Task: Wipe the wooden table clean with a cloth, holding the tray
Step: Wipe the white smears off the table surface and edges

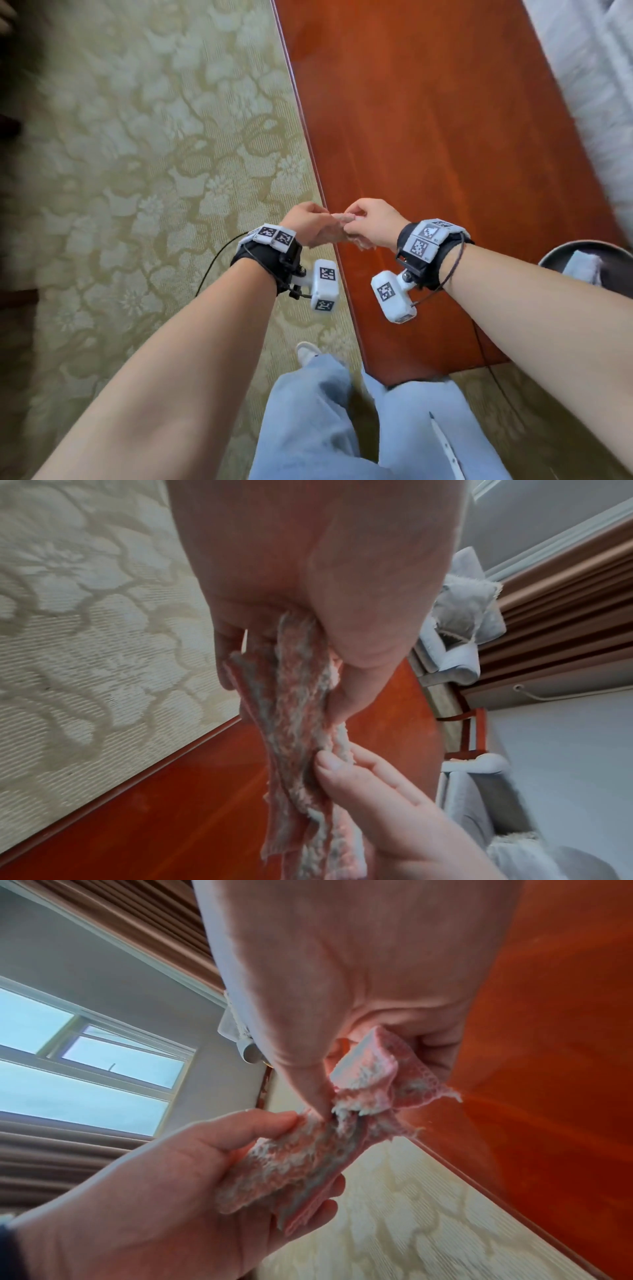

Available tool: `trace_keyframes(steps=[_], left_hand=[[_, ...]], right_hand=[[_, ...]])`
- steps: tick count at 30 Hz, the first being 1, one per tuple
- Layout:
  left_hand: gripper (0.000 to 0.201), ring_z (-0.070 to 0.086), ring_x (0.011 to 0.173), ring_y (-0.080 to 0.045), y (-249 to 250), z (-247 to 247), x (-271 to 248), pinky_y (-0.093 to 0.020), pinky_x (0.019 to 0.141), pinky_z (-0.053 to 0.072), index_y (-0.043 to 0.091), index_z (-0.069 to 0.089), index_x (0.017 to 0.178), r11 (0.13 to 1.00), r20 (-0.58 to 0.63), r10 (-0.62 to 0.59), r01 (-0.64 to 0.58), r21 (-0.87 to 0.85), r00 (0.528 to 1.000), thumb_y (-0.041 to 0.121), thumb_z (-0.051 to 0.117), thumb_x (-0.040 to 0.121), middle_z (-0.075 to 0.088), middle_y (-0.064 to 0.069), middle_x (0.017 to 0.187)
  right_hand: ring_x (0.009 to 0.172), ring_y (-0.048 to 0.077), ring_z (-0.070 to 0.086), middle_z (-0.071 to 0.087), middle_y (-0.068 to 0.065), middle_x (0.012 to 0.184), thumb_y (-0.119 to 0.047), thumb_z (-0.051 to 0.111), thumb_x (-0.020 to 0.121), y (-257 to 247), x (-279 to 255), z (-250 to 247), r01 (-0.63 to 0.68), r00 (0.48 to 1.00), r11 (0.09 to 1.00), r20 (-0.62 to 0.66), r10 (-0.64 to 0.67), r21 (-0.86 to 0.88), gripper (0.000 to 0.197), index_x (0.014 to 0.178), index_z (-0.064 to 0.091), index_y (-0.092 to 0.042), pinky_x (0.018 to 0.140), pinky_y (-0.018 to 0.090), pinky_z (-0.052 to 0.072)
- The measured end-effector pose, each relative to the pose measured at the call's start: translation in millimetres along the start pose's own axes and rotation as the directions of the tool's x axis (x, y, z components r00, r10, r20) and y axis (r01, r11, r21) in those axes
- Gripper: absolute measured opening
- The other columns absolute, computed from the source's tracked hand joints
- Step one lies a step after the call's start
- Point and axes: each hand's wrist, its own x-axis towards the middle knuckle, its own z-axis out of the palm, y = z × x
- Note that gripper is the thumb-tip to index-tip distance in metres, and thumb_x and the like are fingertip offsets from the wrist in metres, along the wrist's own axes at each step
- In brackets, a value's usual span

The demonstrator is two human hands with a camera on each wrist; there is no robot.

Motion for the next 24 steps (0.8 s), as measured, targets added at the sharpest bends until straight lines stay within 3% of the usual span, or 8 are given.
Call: trace_keyframes(steps=[3,6,9,13,17,19,22,24], left_hand=[[0.022,0.066,0.079,-0.025,19,-35,-21,-0.034,0.074,0.057,0.006,0.063,0.103,0.993,0.015,0.007,-0.005,-0.121,1.000,0.021,0.071,0.088,0.068,-0.012,0.089],[0.034,0.070,0.092,-0.031,31,-76,-37,-0.042,0.088,0.058,0.001,0.064,0.114,0.985,-0.004,0.023,-0.024,-0.168,1.000,0.023,0.071,0.089,0.071,-0.019,0.106],[0.030,0.066,0.086,-0.029,34,-123,-48,-0.043,0.086,0.057,0.000,0.064,0.116,0.978,-0.005,0.050,-0.050,-0.204,0.999,0.018,0.066,0.092,0.069,-0.022,0.111],[0.027,0.067,0.080,-0.029,28,-196,-60,-0.048,0.085,0.057,0.004,0.063,0.115,0.952,0.044,0.153,-0.135,-0.276,0.987,0.016,0.067,0.091,0.067,-0.018,0.101],[0.036,0.067,0.087,-0.028,26,-265,-71,-0.049,0.088,0.056,0.013,0.058,0.125,0.938,0.110,0.245,-0.207,-0.280,0.963,0.016,0.068,0.091,0.066,-0.015,0.111],[0.040,0.066,0.095,-0.027,25,-300,-72,-0.049,0.090,0.055,0.016,0.057,0.125,0.933,0.126,0.291,-0.252,-0.257,0.949,0.004,0.067,0.088,0.065,-0.010,0.116],[0.047,0.065,0.094,-0.025,25,-339,-67,-0.048,0.090,0.054,0.016,0.057,0.120,0.922,0.131,0.333,-0.293,-0.255,0.934,-0.013,0.057,0.083,0.062,-0.007,0.112],[0.047,0.065,0.093,-0.026,27,-357,-61,-0.048,0.090,0.054,0.016,0.058,0.117,0.919,0.118,0.345,-0.309,-0.246,0.931,-0.015,0.055,0.082,0.061,-0.007,0.112]], right_hand=[[0.063,0.023,0.064,0.071,0.012,0.086,-0.015,0.068,0.086,-47,-12,-6,0.036,0.999,0.999,-0.034,-0.036,0.000,0.020,0.104,0.062,-0.009,0.042,0.024,0.048],[0.076,0.024,0.064,0.071,0.014,0.098,-0.017,0.070,0.086,-93,-17,-2,0.055,0.998,0.998,-0.040,-0.056,-0.024,0.022,0.106,0.064,-0.008,0.058,0.031,0.054],[0.070,0.024,0.064,0.072,0.014,0.092,-0.019,0.069,0.088,-139,-21,12,0.040,0.999,0.999,-0.035,-0.040,-0.007,0.022,0.107,0.064,-0.009,0.053,0.029,0.053],[0.053,0.020,0.052,0.063,0.011,0.074,-0.016,0.064,0.092,-193,-12,39,0.007,1.000,0.993,-0.030,-0.003,0.121,0.022,0.111,0.061,-0.005,0.046,0.026,0.042],[0.048,0.017,0.044,0.057,0.011,0.065,-0.010,0.059,0.095,-243,3,68,-0.038,0.999,0.949,-0.014,0.045,0.314,0.004,0.096,0.057,-0.007,0.044,0.022,0.034],[0.047,0.017,0.041,0.051,0.011,0.061,-0.009,0.059,0.095,-266,15,82,-0.049,0.999,0.920,-0.001,0.054,0.390,0.006,0.089,0.056,-0.010,0.042,0.020,0.030],[0.050,0.017,0.040,0.051,0.006,0.054,-0.012,0.058,0.094,-296,27,97,-0.048,0.999,0.899,0.026,0.041,0.434,0.007,0.088,0.055,-0.011,0.044,0.021,0.027],[0.049,0.015,0.042,0.051,0.002,0.048,-0.011,0.055,0.096,-313,35,102,-0.045,0.999,0.888,0.033,0.034,0.459,0.009,0.087,0.054,-0.010,0.042,0.020,0.028]])
